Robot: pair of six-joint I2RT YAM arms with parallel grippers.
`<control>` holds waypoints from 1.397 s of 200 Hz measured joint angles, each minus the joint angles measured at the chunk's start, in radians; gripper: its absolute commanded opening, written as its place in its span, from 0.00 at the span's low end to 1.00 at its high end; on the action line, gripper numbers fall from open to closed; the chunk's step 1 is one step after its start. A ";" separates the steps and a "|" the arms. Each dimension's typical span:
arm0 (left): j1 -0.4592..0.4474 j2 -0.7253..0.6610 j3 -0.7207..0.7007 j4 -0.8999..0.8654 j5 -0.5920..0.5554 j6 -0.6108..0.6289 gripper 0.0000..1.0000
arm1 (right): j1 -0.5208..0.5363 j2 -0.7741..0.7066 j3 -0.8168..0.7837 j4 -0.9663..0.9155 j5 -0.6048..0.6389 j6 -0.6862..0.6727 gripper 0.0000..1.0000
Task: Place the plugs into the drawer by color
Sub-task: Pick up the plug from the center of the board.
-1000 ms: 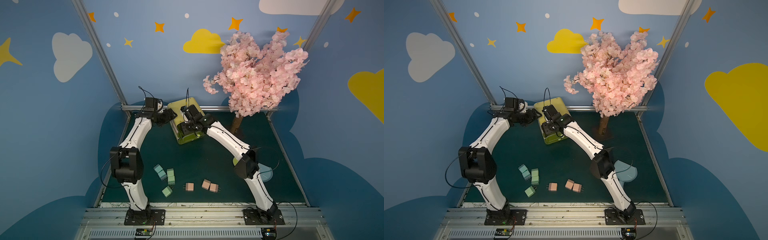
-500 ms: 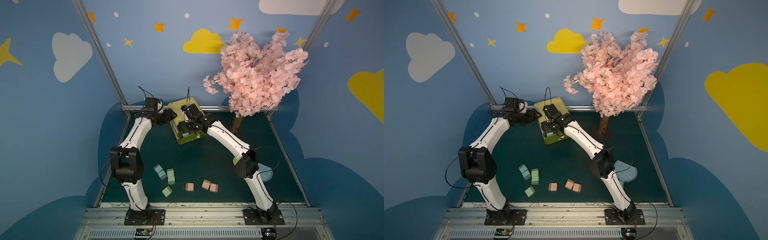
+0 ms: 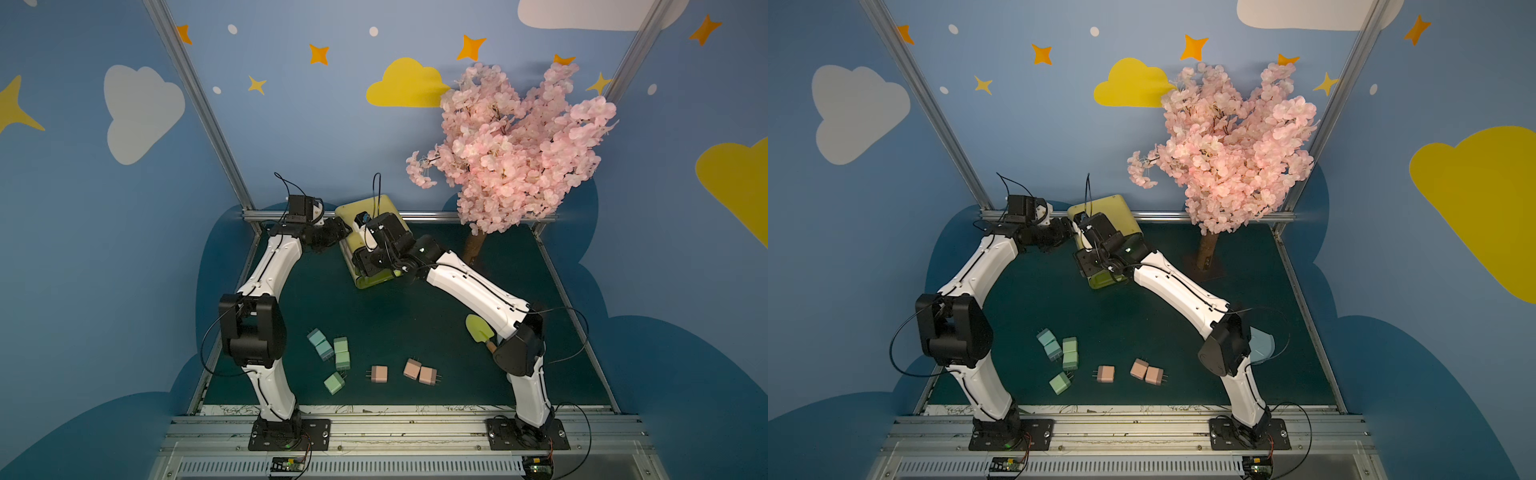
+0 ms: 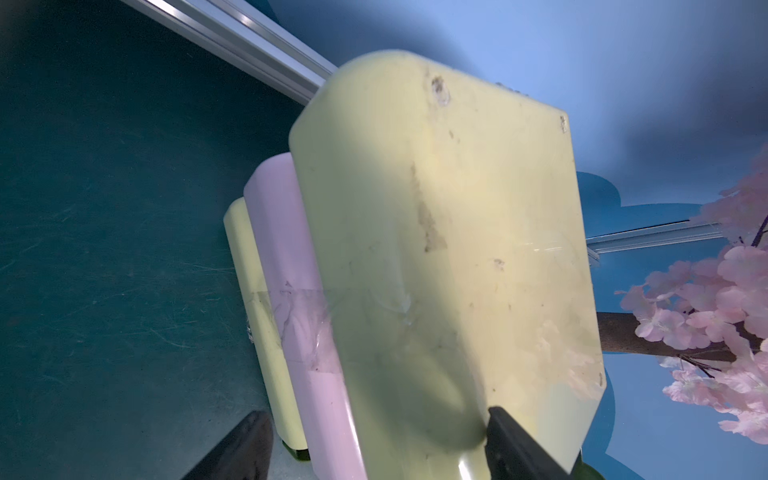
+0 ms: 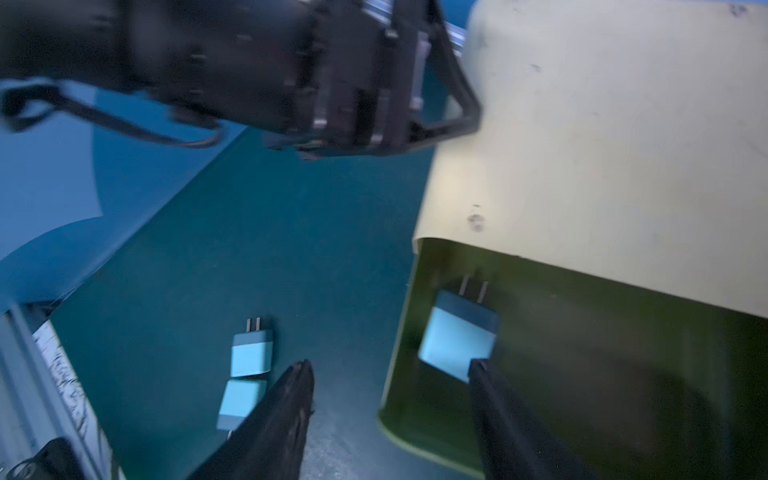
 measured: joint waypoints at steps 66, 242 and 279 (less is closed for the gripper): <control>0.000 -0.003 -0.005 0.004 -0.002 0.000 0.82 | 0.169 0.127 -0.071 0.113 -0.074 0.007 0.59; -0.003 -0.003 -0.005 0.004 -0.007 0.000 0.82 | 0.233 0.531 0.209 0.044 -0.158 -0.002 0.74; -0.003 -0.003 -0.005 0.004 -0.007 0.000 0.82 | 0.238 0.565 0.215 0.025 -0.158 -0.002 0.68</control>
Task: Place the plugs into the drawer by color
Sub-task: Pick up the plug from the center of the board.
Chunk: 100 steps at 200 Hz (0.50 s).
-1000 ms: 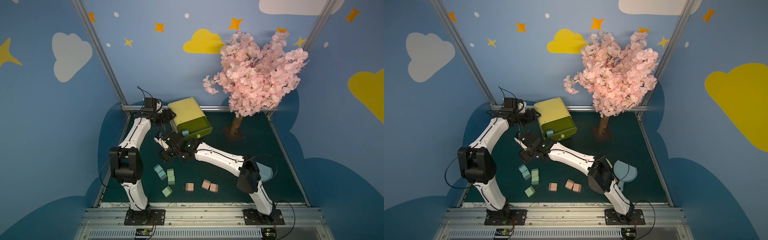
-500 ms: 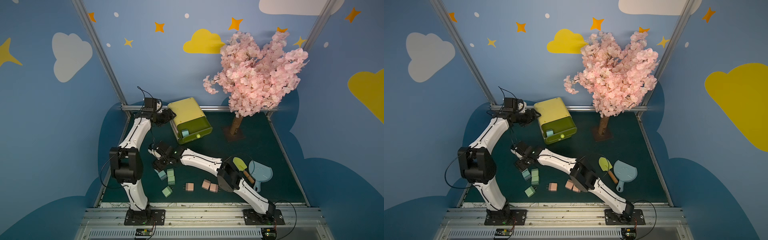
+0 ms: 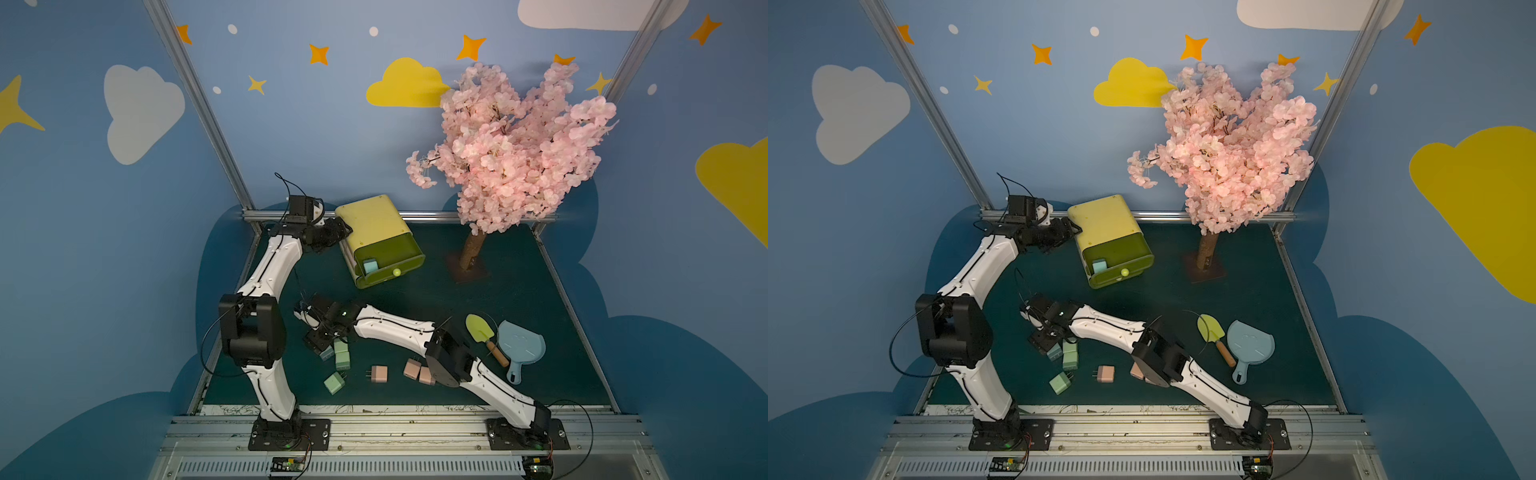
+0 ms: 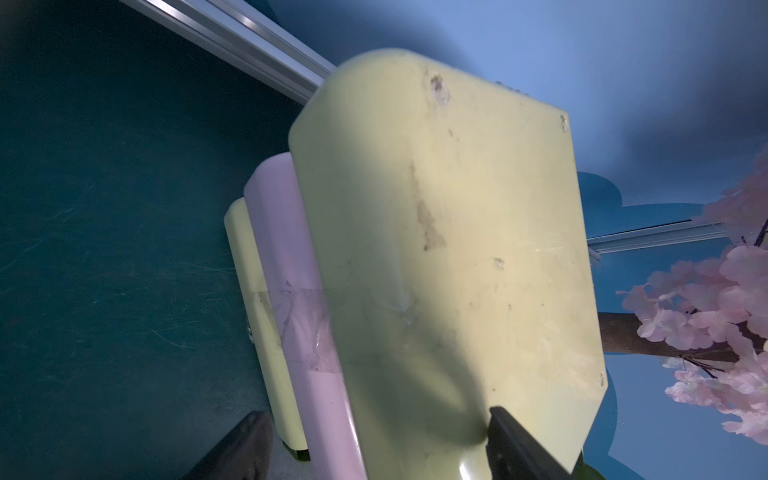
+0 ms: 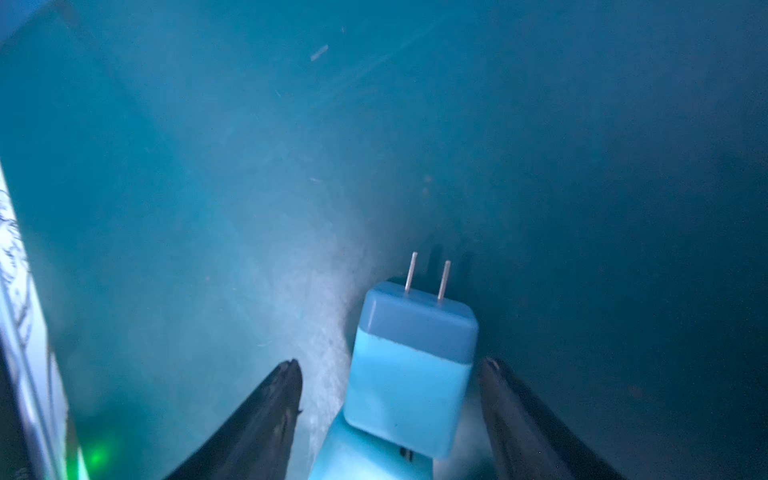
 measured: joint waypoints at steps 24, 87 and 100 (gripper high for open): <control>0.000 0.000 0.000 0.000 0.000 0.000 0.83 | 0.000 0.024 0.023 -0.005 0.004 0.002 0.63; 0.000 0.000 0.000 0.000 0.000 0.000 0.83 | -0.004 0.043 0.047 -0.006 0.024 0.013 0.50; 0.000 0.000 0.000 0.000 0.000 0.000 0.82 | -0.005 0.043 0.051 -0.007 0.027 0.019 0.48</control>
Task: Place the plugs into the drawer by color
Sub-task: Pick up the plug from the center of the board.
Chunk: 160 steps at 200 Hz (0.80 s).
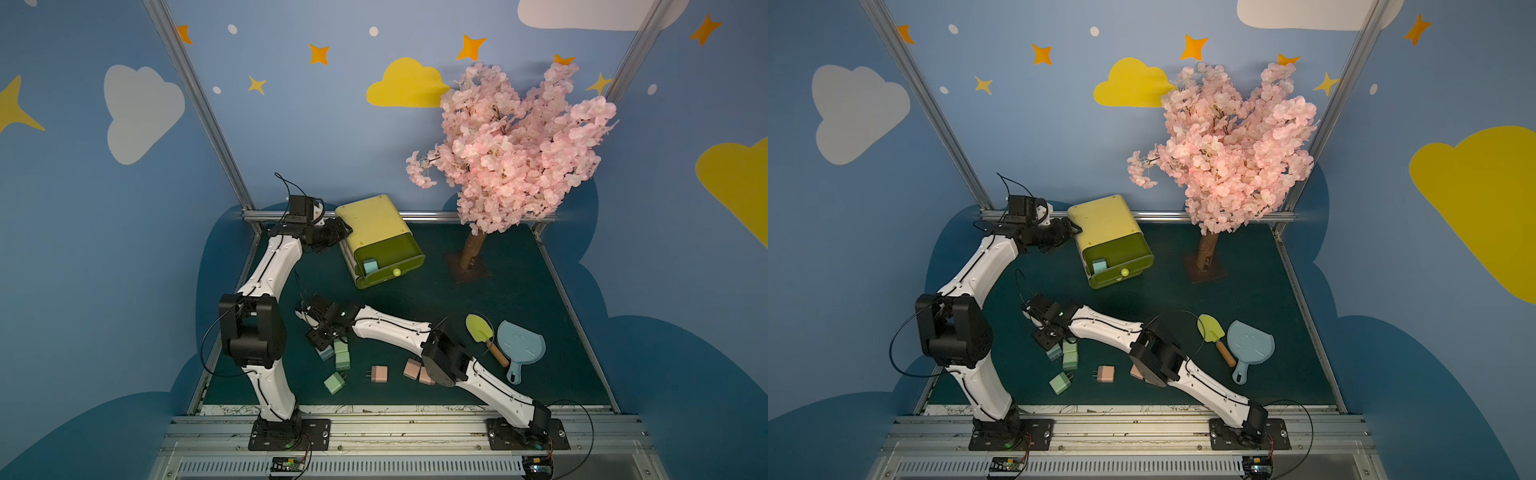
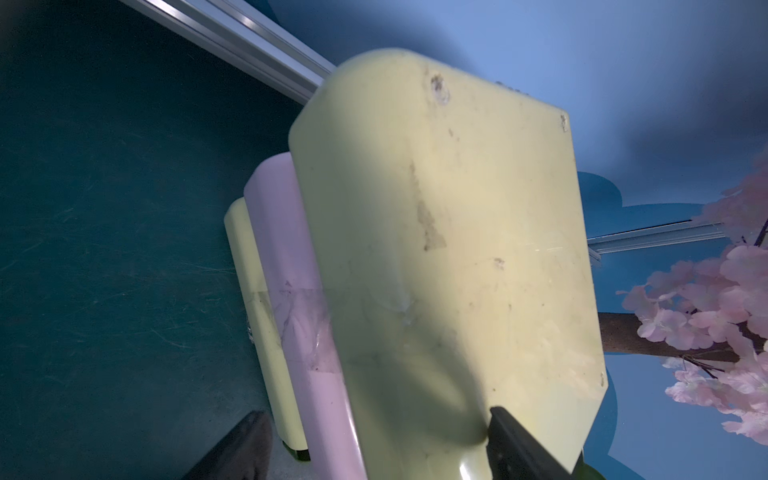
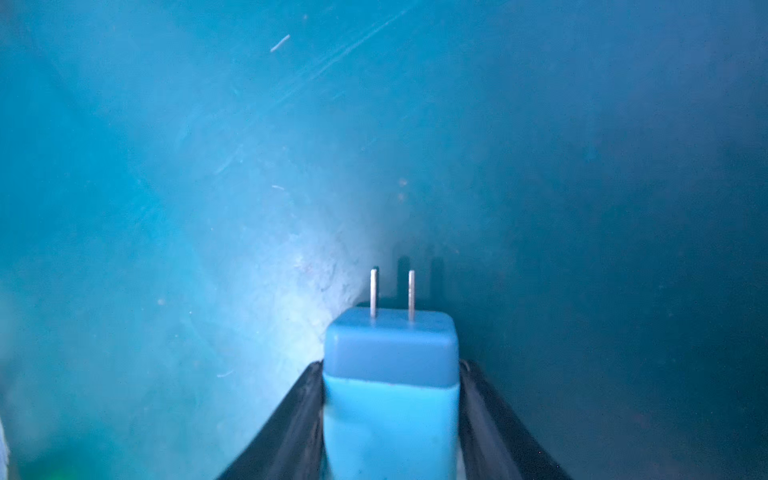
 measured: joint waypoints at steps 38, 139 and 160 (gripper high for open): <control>0.000 0.000 0.000 0.000 0.000 0.000 0.83 | -0.001 0.000 0.019 -0.002 0.008 0.011 0.44; 0.000 0.000 0.010 -0.009 0.004 0.000 0.83 | -0.100 -0.404 -0.168 0.016 0.045 0.011 0.42; -0.004 0.000 0.019 -0.011 0.003 0.000 0.83 | -0.143 -0.502 -0.195 0.025 0.054 0.007 0.42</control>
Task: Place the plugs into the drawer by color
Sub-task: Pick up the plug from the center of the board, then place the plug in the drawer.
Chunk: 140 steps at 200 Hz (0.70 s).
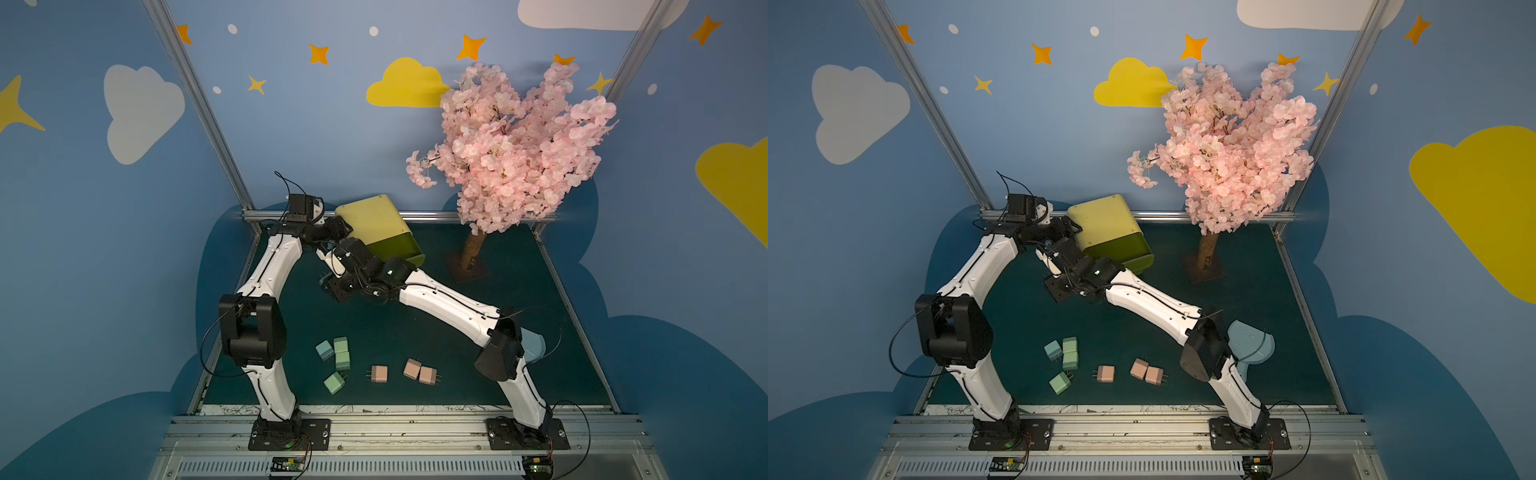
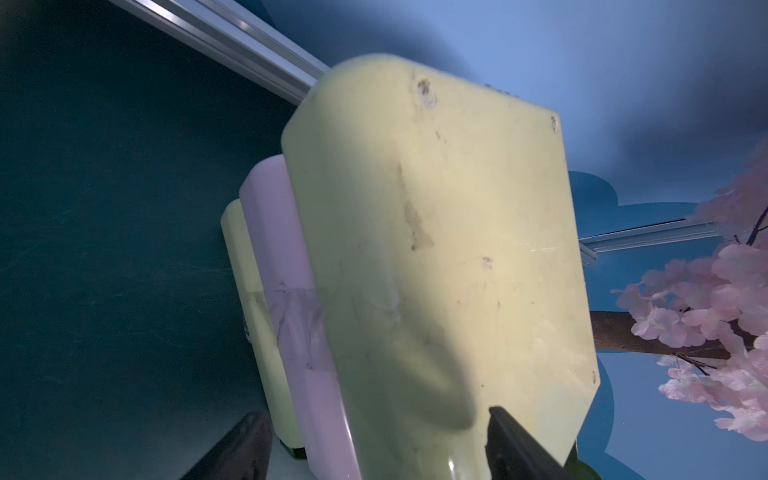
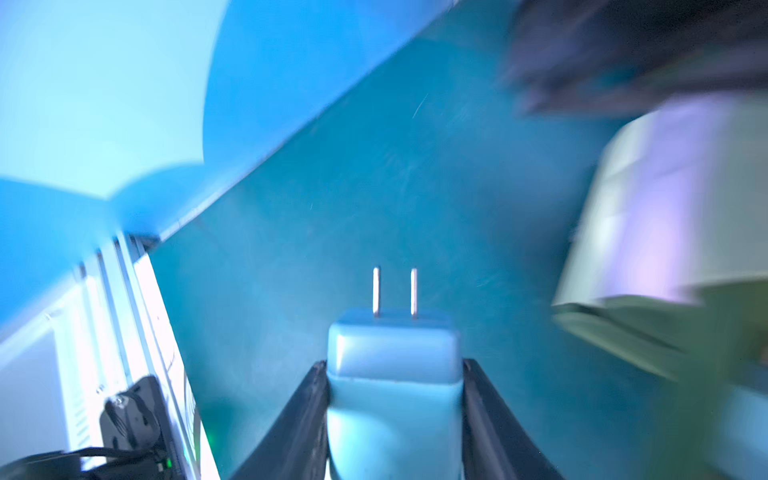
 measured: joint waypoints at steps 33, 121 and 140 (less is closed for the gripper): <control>-0.017 0.002 0.017 -0.004 -0.004 0.000 0.83 | -0.086 -0.082 -0.003 -0.019 0.013 -0.012 0.42; -0.063 0.051 0.116 -0.042 -0.031 0.008 0.83 | -0.280 -0.078 0.035 -0.165 0.037 -0.026 0.42; -0.063 0.059 0.116 -0.048 -0.037 0.013 0.83 | -0.284 -0.044 0.071 -0.196 0.036 -0.026 0.42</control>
